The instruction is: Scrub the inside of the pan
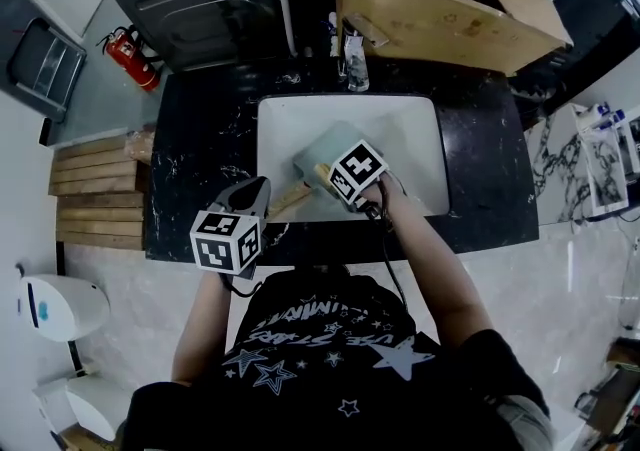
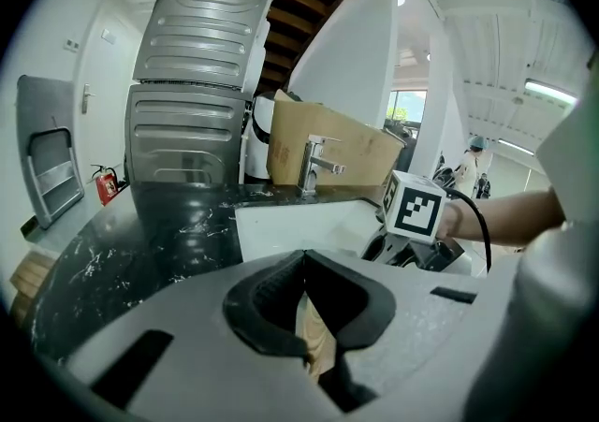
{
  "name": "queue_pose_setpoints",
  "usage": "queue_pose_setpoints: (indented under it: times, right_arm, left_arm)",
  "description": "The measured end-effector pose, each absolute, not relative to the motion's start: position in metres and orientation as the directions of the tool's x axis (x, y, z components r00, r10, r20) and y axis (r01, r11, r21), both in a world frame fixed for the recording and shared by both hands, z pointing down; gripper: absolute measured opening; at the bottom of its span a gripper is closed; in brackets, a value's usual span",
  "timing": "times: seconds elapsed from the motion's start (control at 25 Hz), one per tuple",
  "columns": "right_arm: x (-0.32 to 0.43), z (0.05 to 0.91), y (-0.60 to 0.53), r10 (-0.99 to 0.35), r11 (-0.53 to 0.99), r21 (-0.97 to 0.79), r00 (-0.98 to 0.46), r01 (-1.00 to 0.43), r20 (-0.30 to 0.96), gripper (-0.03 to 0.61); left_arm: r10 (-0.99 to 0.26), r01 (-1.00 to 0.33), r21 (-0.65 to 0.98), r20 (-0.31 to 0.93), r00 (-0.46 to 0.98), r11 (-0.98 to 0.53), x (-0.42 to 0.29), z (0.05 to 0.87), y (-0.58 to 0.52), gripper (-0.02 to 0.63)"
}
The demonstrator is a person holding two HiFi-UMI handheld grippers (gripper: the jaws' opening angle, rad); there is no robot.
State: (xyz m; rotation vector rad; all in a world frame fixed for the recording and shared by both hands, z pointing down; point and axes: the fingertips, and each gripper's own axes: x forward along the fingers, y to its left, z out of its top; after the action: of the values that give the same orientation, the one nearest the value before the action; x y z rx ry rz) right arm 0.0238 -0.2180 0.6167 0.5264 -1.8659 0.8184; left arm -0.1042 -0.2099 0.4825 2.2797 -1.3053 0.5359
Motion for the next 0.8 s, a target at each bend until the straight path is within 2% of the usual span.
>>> queue_pose_setpoints:
  times: [0.4,0.64,0.8]
  right_arm:
    - [0.045,0.575,-0.212,-0.143,0.777,-0.151,-0.406,-0.611,0.903,0.067]
    - [0.051,0.55,-0.218,-0.305,0.791,-0.047,-0.46,-0.61,0.834,0.067]
    - [0.055,0.539,-0.218,-0.364,0.785,-0.024,-0.492,-0.619,0.791,0.066]
  left_arm:
    - [-0.727,-0.899,0.175,0.537,0.429,-0.402,-0.092,0.476,-0.179,0.009]
    - [-0.742,-0.907,0.173,0.526,0.416,-0.385,-0.078,0.477,-0.162,0.009]
    - [-0.736,-0.905,0.164,0.535,0.416,-0.393,-0.068,0.478,-0.152,0.008]
